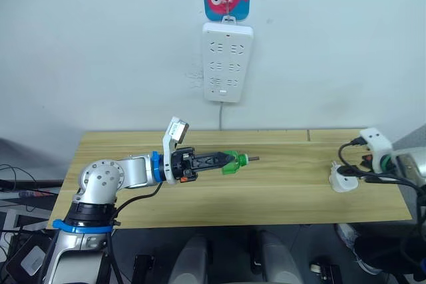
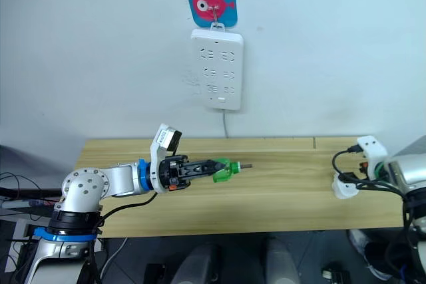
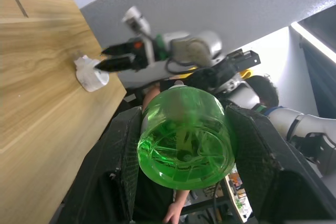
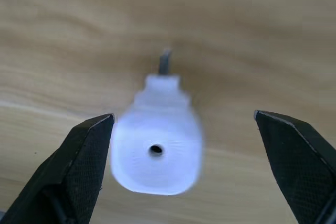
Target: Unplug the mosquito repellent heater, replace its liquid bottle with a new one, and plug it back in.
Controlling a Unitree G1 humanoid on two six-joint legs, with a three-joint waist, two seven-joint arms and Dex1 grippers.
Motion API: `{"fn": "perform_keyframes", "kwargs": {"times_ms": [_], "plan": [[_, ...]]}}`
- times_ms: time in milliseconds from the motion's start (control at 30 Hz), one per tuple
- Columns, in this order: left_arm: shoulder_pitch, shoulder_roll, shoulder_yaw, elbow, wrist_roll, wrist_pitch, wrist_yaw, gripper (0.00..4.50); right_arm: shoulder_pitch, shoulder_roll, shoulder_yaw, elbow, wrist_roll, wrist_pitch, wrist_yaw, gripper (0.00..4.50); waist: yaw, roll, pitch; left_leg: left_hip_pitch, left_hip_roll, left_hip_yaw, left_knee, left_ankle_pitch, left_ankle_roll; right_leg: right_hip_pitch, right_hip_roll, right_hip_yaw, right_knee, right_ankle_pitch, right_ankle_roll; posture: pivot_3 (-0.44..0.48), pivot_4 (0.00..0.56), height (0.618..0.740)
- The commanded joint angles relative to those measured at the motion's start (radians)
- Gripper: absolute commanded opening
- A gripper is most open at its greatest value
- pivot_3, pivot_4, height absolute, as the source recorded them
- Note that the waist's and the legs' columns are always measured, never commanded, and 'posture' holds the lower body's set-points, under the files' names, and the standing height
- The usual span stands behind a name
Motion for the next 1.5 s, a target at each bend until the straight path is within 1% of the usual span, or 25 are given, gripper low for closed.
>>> {"fn": "perform_keyframes", "kwargs": {"times_ms": [33,67,100,133,167,200,233,333,367,400,500,533,633,767,933,967,1000,1133,1200,1267,1300,1467,1500], "plan": [[0.009,-0.049,-0.026,-0.091,0.194,-0.244,-0.033,2.22,0.021,0.069,-0.171,-0.214,0.129,0.103,-0.007,4.47,-0.001,0.000,0.000,0.000,0.000,0.000,0.000,0.000,0.000,0.000,0.000,0.000,0.000,0.000,0.000,0.030,0.260,0.740],[0.009,-0.067,-0.046,-0.103,0.277,-0.335,-0.034,2.22,0.028,0.127,-0.248,-0.278,0.199,0.180,-0.019,4.47,-0.001,0.000,0.000,0.000,0.001,0.000,0.000,0.000,0.000,0.000,0.000,0.000,-0.001,0.000,0.000,0.030,0.260,0.740],[0.012,-0.073,-0.082,-0.118,0.377,-0.447,-0.057,2.22,0.033,0.209,-0.347,-0.340,0.281,0.292,-0.034,4.47,-0.001,0.000,0.000,0.000,0.001,0.000,0.000,0.000,0.000,0.001,0.000,-0.001,-0.001,0.000,0.000,0.024,0.260,0.740],[0.015,-0.072,-0.136,-0.124,0.521,-0.600,-0.066,2.22,0.018,0.333,-0.497,-0.377,0.378,0.440,-0.073,4.47,0.000,0.000,0.000,0.000,0.002,0.000,-0.001,0.000,0.000,0.001,0.000,-0.001,-0.003,0.000,0.000,0.021,0.256,0.740],[0.018,-0.073,-0.176,-0.123,0.620,-0.708,-0.077,2.22,0.007,0.443,-0.624,-0.402,0.477,0.535,-0.135,4.47,0.000,0.000,0.000,0.000,0.003,-0.001,-0.002,0.001,-0.001,0.002,0.001,-0.002,-0.006,0.000,-0.001,0.021,0.256,0.740],[0.021,-0.075,-0.201,-0.117,0.686,-0.784,-0.087,2.22,0.002,0.519,-0.710,-0.420,0.553,0.588,-0.196,4.47,0.002,0.000,0.000,0.000,0.004,-0.001,-0.003,0.001,-0.002,0.003,0.002,-0.002,-0.007,0.001,-0.002,0.021,0.256,0.740],[0.019,-0.099,-0.200,-0.112,0.717,-0.828,-0.063,2.22,0.010,0.598,-0.770,-0.450,0.675,0.606,-0.281,4.47,0.004,0.001,0.000,-0.001,0.003,-0.002,-0.003,0.001,-0.002,0.002,0.001,-0.002,-0.007,0.002,-0.002,0.023,0.258,0.740],[0.015,-0.153,-0.192,-0.107,0.757,-0.887,-0.026,2.22,0.027,0.784,-0.840,-0.535,0.971,0.606,-0.541,4.47,0.018,0.001,0.000,-0.003,0.000,-0.003,-0.003,0.001,-0.002,0.001,-0.002,-0.002,-0.008,0.002,-0.002,0.021,0.258,0.740],[0.015,-0.162,-0.192,-0.105,0.767,-0.897,-0.027,2.22,0.028,0.817,-0.848,-0.546,1.040,0.606,-0.623,4.47,0.018,0.001,0.000,-0.003,-0.001,-0.003,-0.003,0.001,-0.001,0.001,-0.002,-0.002,-0.008,0.002,-0.002,0.021,0.258,0.740],[0.015,-0.170,-0.194,-0.106,0.773,-0.903,-0.032,2.22,0.044,0.836,-0.817,-0.554,1.131,0.569,-0.726,4.47,0.018,0.002,0.000,-0.003,-0.001,-0.003,-0.003,0.001,-0.001,0.001,-0.003,-0.002,-0.008,0.002,-0.001,0.021,0.258,0.740],[0.009,-0.188,-0.203,-0.109,0.785,-0.910,-0.047,2.22,0.098,0.838,-0.665,-0.568,1.389,0.382,-1.018,4.47,0.016,0.002,0.000,-0.002,-0.002,-0.003,-0.003,0.001,-0.001,0.001,-0.003,-0.003,-0.008,0.002,-0.001,0.022,0.257,0.740],[0.007,-0.192,-0.203,-0.109,0.787,-0.908,-0.048,2.22,0.114,0.818,-0.616,-0.573,1.466,0.321,-1.089,4.47,0.012,0.002,0.000,-0.002,-0.002,-0.003,-0.003,0.001,-0.001,0.001,-0.003,-0.003,-0.007,0.002,-0.001,0.024,0.255,0.740],[-0.003,-0.205,-0.206,-0.111,0.785,-0.902,-0.057,2.22,0.124,0.805,-0.500,-0.594,1.581,0.152,-1.249,4.47,-0.002,0.002,0.000,-0.002,-0.001,-0.002,-0.003,0.001,-0.001,0.001,-0.002,-0.003,-0.006,0.002,-0.001,0.025,0.254,0.740],[0.002,-0.210,-0.212,-0.123,0.787,-0.899,-0.072,2.22,0.121,0.776,-0.409,-0.619,1.660,-0.013,-1.346,4.47,-0.008,0.002,0.000,-0.002,0.001,-0.002,-0.003,0.001,0.000,0.001,0.001,-0.003,-0.006,0.002,-0.001,0.028,0.255,0.740],[0.010,-0.212,-0.216,-0.124,0.797,-0.904,-0.077,2.22,0.135,0.752,-0.343,-0.659,1.673,-0.096,-1.341,4.47,-0.008,0.002,0.000,-0.002,0.001,-0.002,-0.003,0.000,0.000,0.001,0.002,-0.003,-0.006,0.002,-0.001,0.028,0.255,0.740],[0.009,-0.213,-0.217,-0.125,0.799,-0.906,-0.079,2.22,0.139,0.750,-0.336,-0.663,1.673,-0.109,-1.340,4.11,-0.008,0.002,0.000,-0.002,0.001,-0.002,-0.003,0.000,0.000,0.001,0.002,-0.003,-0.006,0.002,-0.001,0.028,0.255,0.740],[0.008,-0.215,-0.217,-0.124,0.802,-0.907,-0.080,2.22,0.140,0.746,-0.328,-0.666,1.673,-0.116,-1.333,3.90,-0.007,0.002,0.000,-0.002,0.001,-0.002,-0.003,0.000,0.000,0.001,0.002,-0.003,-0.006,0.002,-0.001,0.028,0.258,0.740],[0.008,-0.223,-0.217,-0.127,0.808,-0.906,-0.083,2.22,0.144,0.737,-0.303,-0.675,1.673,-0.139,-1.315,2.52,-0.007,0.002,0.000,-0.002,0.001,-0.002,-0.003,0.000,0.000,0.001,0.003,-0.003,-0.006,0.002,-0.001,0.028,0.256,0.740],[0.009,-0.226,-0.218,-0.128,0.812,-0.909,-0.083,2.22,0.146,0.734,-0.295,-0.678,1.673,-0.148,-1.312,1.69,-0.007,0.002,0.000,-0.002,0.001,-0.003,-0.003,0.000,0.000,0.001,0.002,-0.003,-0.006,0.002,-0.001,0.028,0.256,0.740],[0.011,-0.229,-0.219,-0.131,0.814,-0.910,-0.081,2.22,0.149,0.737,-0.290,-0.680,1.673,-0.160,-1.314,1.00,-0.007,0.002,0.000,-0.002,0.001,-0.003,-0.003,0.000,0.000,0.001,0.002,-0.003,-0.006,0.002,-0.001,0.028,0.256,0.740],[0.012,-0.230,-0.220,-0.133,0.815,-0.910,-0.081,2.22,0.150,0.741,-0.289,-0.682,1.673,-0.167,-1.316,0.81,-0.007,0.002,0.000,-0.001,0.001,-0.002,-0.003,0.000,0.000,0.001,0.003,-0.003,-0.006,0.002,-0.001,0.028,0.256,0.740],[0.023,-0.228,-0.218,-0.143,0.814,-0.907,-0.082,2.22,0.157,0.760,-0.286,-0.689,1.673,-0.201,-1.332,0.82,-0.007,0.002,0.000,-0.001,0.001,-0.003,-0.003,0.000,0.000,0.001,0.003,-0.003,-0.006,0.002,-0.001,0.035,0.252,0.740],[0.024,-0.226,-0.217,-0.143,0.813,-0.904,-0.084,2.57,0.157,0.762,-0.284,-0.690,1.673,-0.205,-1.333,0.82,-0.006,0.002,0.000,-0.002,0.001,-0.003,-0.003,0.000,0.000,0.001,0.003,-0.003,-0.006,0.002,-0.001,0.038,0.249,0.740]]}}
